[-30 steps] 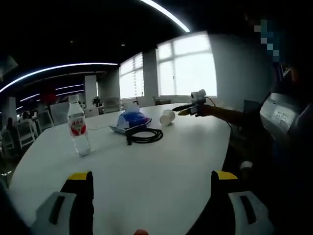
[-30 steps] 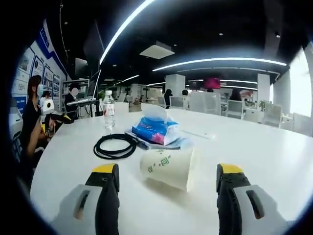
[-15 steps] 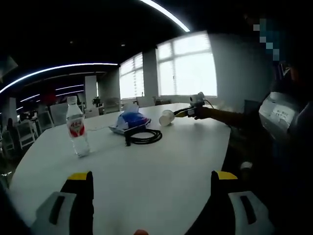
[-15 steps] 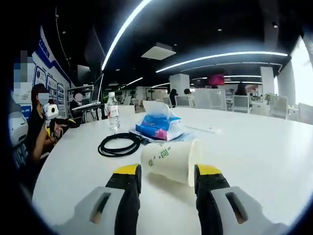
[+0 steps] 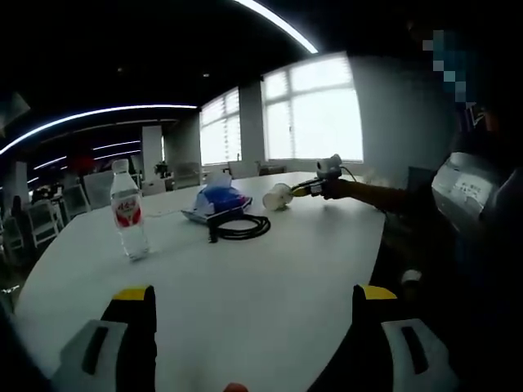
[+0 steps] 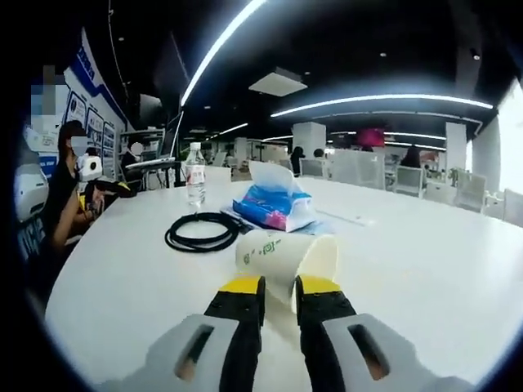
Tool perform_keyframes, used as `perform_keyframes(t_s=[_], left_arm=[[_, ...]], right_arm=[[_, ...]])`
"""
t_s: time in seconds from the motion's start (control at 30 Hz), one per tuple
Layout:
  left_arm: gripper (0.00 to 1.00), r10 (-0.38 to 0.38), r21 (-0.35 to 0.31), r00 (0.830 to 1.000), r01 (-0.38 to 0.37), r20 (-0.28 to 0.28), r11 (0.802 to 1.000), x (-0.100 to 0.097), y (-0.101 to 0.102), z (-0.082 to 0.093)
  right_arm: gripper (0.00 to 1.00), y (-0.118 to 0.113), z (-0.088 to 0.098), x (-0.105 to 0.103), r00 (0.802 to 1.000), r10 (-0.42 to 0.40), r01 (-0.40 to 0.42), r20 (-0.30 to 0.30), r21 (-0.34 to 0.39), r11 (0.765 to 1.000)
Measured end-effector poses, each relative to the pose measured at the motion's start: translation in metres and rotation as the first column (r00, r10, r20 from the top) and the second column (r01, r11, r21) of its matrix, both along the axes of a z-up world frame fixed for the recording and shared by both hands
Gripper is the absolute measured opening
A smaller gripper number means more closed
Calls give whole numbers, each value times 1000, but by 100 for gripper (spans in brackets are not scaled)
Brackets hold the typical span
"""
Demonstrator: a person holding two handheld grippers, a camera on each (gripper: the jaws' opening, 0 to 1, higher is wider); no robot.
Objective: Arrange the tabletop items into an orderly group along one side of the table until the central work area is clear of visible clutter.
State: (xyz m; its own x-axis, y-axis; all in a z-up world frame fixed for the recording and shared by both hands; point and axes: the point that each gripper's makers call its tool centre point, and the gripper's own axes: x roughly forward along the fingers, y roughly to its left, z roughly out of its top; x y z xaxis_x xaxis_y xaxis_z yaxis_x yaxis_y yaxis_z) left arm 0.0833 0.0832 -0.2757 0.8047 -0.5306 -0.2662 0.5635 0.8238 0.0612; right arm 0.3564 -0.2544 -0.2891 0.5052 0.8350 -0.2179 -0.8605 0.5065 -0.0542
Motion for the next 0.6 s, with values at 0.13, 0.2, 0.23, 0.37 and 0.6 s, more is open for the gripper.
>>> perform_keyframes(t_s=[0.13,0.2,0.23,0.37,0.6], left_arm=[[100,1,0,1000,-1,-2,1000,0,-1,-1],[100,2,-4,1000,-2,0,1000,1,-1,-1],[100,0,-3,1000,0,-1,1000,1,-2,-1],[100,1,-3,1000,-1,-1,1000,1,-1,-1],[100,5,-3,1000,-5,1,1000,1,2,-1]], right_arm=[[2,2,-2,-3,1000,12,-11,8,-25,1000],[1,1,1,-3,1000,10,-9,21,-30,1000],[1,1,3,-4,1000,15,-14,24,-34,999],[1,4,9,-8,998,38,-35,45,-51,998],[0,18,27,-22,987,108,-90,117,-148,985]])
